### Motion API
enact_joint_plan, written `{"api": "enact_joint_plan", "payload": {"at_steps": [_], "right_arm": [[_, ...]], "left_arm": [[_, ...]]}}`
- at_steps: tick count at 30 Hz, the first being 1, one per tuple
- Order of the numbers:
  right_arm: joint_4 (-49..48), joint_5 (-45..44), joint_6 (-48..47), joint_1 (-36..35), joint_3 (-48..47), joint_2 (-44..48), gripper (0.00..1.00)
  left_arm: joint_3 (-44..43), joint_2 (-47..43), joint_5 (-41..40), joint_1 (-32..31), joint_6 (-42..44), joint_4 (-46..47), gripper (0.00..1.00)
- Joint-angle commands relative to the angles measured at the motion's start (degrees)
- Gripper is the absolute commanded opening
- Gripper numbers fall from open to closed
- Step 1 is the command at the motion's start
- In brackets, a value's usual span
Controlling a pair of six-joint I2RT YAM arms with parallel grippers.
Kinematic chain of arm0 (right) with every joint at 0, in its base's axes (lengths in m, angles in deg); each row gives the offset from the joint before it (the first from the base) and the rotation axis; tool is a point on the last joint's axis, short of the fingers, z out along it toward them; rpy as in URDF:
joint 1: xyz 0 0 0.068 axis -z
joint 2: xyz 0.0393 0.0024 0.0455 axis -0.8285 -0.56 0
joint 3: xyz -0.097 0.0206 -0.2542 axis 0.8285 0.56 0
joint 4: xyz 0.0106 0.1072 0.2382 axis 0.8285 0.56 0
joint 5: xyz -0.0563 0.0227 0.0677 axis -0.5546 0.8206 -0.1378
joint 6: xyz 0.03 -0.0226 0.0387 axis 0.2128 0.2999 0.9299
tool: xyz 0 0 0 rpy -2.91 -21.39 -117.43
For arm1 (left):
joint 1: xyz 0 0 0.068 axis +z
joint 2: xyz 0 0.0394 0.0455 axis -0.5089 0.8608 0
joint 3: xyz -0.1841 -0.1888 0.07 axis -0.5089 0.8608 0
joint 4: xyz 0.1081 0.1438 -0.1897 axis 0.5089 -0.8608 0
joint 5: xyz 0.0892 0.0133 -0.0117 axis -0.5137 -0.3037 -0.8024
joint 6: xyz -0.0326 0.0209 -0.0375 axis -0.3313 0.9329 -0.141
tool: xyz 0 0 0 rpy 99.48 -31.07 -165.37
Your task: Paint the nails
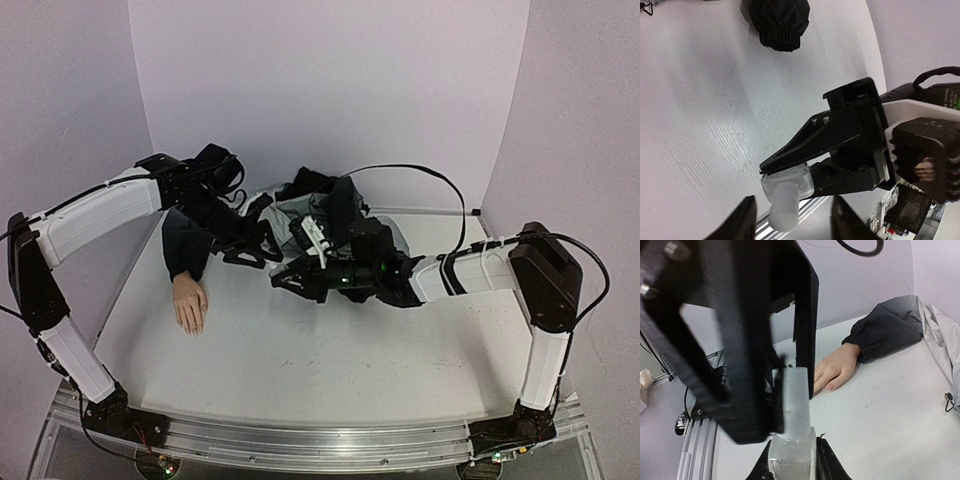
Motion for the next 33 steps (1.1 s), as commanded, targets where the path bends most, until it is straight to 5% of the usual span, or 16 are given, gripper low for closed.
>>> {"api": "enact_joint_plan", "payload": {"at_steps": [1,6,13,24,33], "right_arm": [[-4.4,0.7,3.8,0.0,-1.6,4.8,0.0],[-5.5,2.9,9.4,0.7,-1.0,8.8,0.0],[-16.5,13.2,23.5,4.0,-1.9,11.5,0.0],[-32.6,20.9,37.1,4.3,-4.3,9.6,0.0],[-34.2,21.2,38.0,4.3,-4.1,9.2,0.0]], "left_arm": [[0.0,-8.2,-1.4,-0.1,2.9,5.2,0.66],[7.5,-16.3,1.5,-0.1,3.5,20.4,0.9],[15.5,-21.6,7.9,-0.1,0.0,45.0,0.93],[7.8,-14.7,19.1,-0.8,-2.4,52.0,0.67],[5.8,-12.0,20.2,-2.7,-2.4,52.3,0.46]]}}
